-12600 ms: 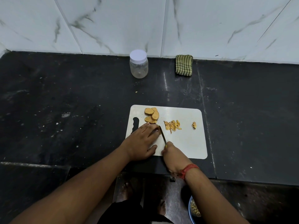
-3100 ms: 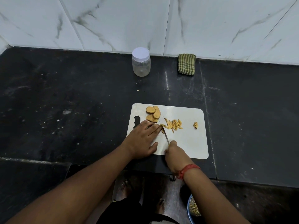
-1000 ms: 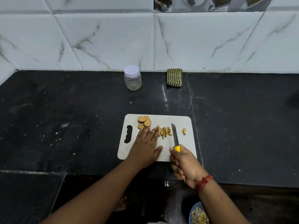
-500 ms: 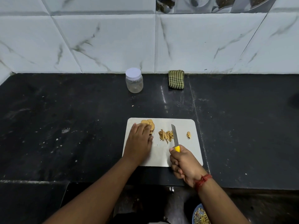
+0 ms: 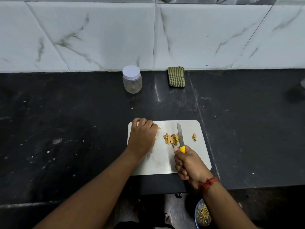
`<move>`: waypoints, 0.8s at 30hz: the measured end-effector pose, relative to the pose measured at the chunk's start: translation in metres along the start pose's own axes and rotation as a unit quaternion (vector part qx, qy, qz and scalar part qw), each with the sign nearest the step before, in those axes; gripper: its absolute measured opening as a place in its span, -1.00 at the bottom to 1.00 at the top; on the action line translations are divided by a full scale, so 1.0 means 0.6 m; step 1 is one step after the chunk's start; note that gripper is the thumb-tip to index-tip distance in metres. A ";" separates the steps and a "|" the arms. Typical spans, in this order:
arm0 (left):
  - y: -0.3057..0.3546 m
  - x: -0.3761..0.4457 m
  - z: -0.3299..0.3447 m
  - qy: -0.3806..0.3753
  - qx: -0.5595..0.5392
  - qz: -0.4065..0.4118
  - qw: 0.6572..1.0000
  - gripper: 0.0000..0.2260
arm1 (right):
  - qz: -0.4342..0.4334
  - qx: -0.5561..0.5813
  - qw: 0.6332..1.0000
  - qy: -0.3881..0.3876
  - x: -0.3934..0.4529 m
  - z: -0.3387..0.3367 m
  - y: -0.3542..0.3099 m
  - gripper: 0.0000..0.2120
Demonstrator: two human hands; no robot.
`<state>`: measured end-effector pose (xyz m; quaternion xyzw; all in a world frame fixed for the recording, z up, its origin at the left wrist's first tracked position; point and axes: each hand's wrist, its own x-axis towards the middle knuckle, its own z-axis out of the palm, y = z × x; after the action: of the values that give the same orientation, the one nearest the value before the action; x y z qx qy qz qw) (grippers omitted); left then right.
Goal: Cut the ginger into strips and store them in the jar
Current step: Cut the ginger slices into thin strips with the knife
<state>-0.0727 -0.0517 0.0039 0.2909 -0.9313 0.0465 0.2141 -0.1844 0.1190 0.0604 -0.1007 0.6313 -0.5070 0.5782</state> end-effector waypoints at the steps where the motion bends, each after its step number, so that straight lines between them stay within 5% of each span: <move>1: 0.003 0.001 -0.005 0.016 -0.011 -0.014 1.000 -0.94 | -0.002 0.003 1.000 0.003 0.001 0.000 0.001 -0.80; 4: 0.016 -0.013 -0.012 0.026 -0.052 -0.056 0.997 -0.90 | -0.002 0.006 1.000 0.007 -0.002 0.001 0.007 -0.81; 9: 0.040 -0.074 0.014 -0.060 -0.081 -0.021 0.995 -0.91 | -0.001 -0.007 1.000 0.008 -0.011 -0.005 0.015 -0.80; 15: 0.049 -0.112 0.009 -0.026 -0.108 -0.083 0.990 -0.84 | 0.010 -0.124 0.992 0.012 -0.026 -0.015 0.029 -0.80; 24: 0.048 -0.167 -0.007 -0.131 -0.090 0.091 0.983 -0.57 | -0.085 -0.457 0.885 0.024 -0.038 0.001 0.063 -0.84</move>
<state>-0.0132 0.0251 -0.0341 0.1880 -0.9743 -0.0571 0.1102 -0.1596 0.1528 0.0464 -0.3946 0.7958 -0.2116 0.4076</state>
